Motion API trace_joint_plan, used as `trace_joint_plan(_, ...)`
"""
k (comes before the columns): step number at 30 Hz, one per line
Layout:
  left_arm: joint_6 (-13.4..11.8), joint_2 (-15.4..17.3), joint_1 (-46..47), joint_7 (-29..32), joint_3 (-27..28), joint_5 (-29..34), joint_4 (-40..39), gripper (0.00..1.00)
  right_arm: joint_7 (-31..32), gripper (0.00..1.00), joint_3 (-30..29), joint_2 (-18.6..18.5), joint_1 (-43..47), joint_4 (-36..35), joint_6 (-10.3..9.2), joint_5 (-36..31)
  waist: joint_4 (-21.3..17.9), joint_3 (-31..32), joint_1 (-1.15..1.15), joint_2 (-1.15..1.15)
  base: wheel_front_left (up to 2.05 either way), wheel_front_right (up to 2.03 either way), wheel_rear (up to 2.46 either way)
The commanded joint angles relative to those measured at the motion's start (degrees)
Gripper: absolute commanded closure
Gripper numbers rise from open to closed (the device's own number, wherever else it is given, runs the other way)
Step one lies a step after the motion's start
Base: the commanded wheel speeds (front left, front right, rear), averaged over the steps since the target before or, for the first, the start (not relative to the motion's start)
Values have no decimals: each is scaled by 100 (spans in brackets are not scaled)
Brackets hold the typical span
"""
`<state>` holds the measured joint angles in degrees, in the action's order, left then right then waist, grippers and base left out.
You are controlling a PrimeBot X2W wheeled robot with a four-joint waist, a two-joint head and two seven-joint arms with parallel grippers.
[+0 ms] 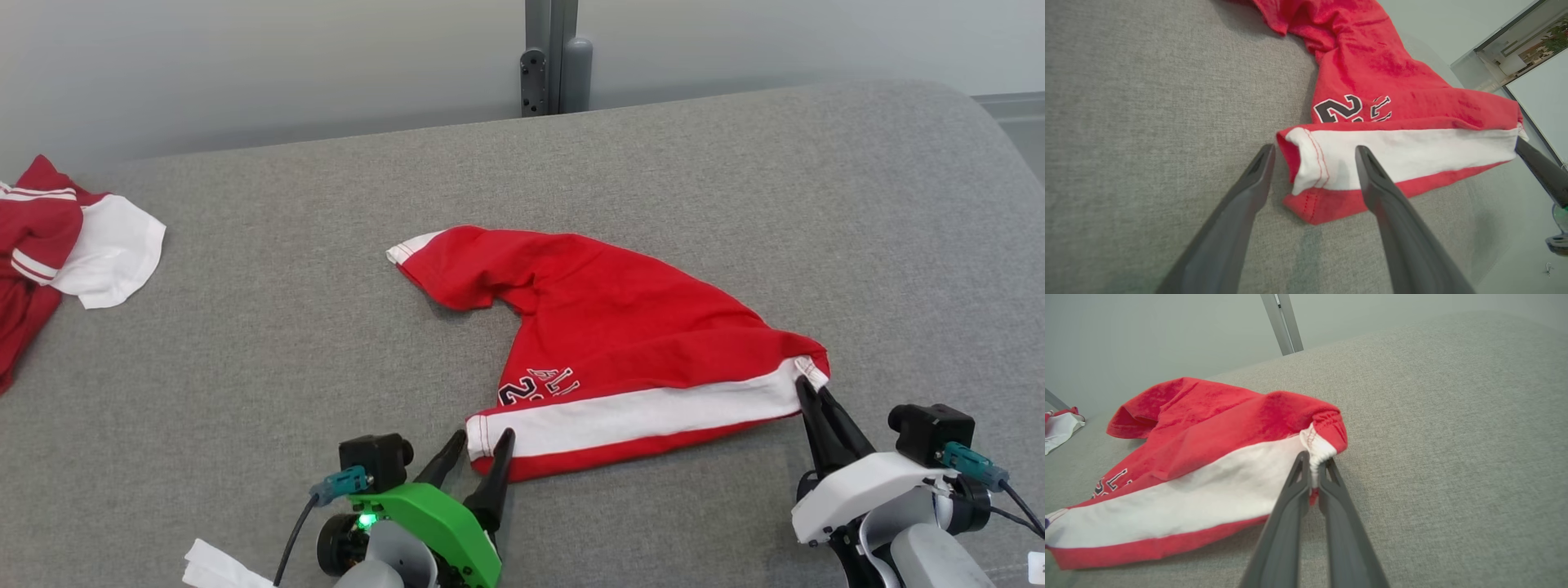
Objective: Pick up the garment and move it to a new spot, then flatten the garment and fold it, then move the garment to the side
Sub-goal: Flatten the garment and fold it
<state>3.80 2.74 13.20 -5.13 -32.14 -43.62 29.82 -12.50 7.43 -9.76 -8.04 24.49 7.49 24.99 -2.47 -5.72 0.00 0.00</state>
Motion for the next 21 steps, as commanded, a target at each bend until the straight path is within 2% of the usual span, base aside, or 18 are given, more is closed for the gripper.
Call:
trace_joint_plan(1, 11, 26, 60, 0, -53, -99, -49, 3, -40, 100, 5, -4, -68, 27, 0, 27, -2, -3, 0, 0, 0, 0, 0)
trace_joint_plan(2, -14, 26, 49, 21, -85, -125, -70, 5, -52, 100, 4, -4, -70, 38, 0, 27, 1, -3, 0, 0, 0, 0, 0)
trace_joint_plan(4, -61, 28, 15, 79, -154, -163, -114, 4, -80, 100, -1, -5, -72, 64, 0, 34, 12, -1, 0, 0, 0, 0, 0)
trace_joint_plan(7, -106, 29, -5, 109, -186, -132, -195, 9, -92, 100, -9, -1, -95, 85, 0, 39, 29, -1, 0, 0, 0, 0, 0)
trace_joint_plan(10, -129, 39, -6, 143, -181, -152, -268, 30, -119, 100, -6, 0, -120, 111, 0, 44, 43, 3, 0, 0, 0, 0, 0)
trace_joint_plan(11, -120, 37, -2, 166, -197, -156, -268, 45, -125, 100, -1, 4, -132, 122, 0, 46, 45, 3, 0, 0, 0, 0, 0)
trace_joint_plan(12, -120, 37, 10, 203, -210, -174, -257, 55, -131, 100, 8, 8, -143, 133, 0, 50, 45, 1, 0, 0, 0, 0, 0)
trace_joint_plan(16, -163, 33, 154, 291, -246, -258, -70, 76, -136, 100, 52, 24, -185, 171, 0, 69, 26, -2, 0, 0, 0, 0, 0)
trace_joint_plan(18, -168, 31, 222, 265, -261, -299, 58, 100, -141, 100, 79, 30, -210, 189, 0, 71, 3, -7, 0, 0, 0, 0, 0)
trace_joint_plan(21, -198, 29, 302, 92, -257, -387, 184, 100, -142, 100, 121, 12, -282, 202, 0, 87, -30, -14, 0, 0, 0, 0, 0)
